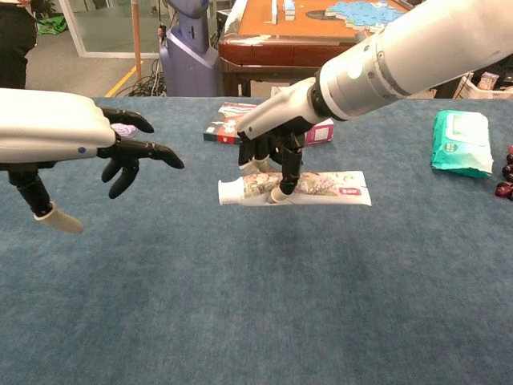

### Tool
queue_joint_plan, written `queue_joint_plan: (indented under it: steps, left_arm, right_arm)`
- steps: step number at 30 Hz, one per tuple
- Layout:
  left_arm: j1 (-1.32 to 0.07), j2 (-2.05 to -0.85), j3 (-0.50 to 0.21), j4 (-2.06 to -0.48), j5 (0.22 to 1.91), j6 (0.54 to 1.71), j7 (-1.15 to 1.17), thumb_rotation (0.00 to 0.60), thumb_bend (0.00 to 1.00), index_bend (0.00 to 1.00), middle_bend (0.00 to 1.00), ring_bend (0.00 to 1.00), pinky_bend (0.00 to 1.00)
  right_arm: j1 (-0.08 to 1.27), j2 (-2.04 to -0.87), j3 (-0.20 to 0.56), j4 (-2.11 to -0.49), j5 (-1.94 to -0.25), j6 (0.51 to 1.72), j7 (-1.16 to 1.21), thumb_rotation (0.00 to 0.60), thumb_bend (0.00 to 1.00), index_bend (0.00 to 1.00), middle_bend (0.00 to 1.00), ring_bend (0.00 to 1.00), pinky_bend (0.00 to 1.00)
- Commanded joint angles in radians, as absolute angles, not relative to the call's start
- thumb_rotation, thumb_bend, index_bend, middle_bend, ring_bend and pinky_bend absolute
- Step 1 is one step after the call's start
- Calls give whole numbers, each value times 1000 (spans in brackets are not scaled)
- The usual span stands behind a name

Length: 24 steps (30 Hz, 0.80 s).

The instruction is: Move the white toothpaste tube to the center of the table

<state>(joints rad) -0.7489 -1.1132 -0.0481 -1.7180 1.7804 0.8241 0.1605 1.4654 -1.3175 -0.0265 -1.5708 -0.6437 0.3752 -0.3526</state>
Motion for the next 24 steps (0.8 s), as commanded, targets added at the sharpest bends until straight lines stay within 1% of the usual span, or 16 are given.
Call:
queue_joint_plan:
  steps: [1, 14, 24]
  left_arm:
    - [-767, -1128, -49, -1725, 1772, 807, 187, 600, 111, 68, 508, 467, 34]
    - [-821, -1170, -36, -1707, 1751, 767, 262, 600, 111, 68, 508, 467, 33]
    - [-835, -1190, -14, -1690, 1745, 765, 306, 600, 111, 68, 508, 467, 33]
  right_arm:
    - [1482, -1332, -40, -1558, -637, 376, -337, 600, 1000, 902, 797, 692, 441]
    - [1538, -1360, -76, -1554, -641, 388, -287, 600, 1000, 908, 801, 693, 442]
    - [1545, -1361, -92, -1555, -662, 389, -249, 600, 1000, 916, 804, 696, 441]
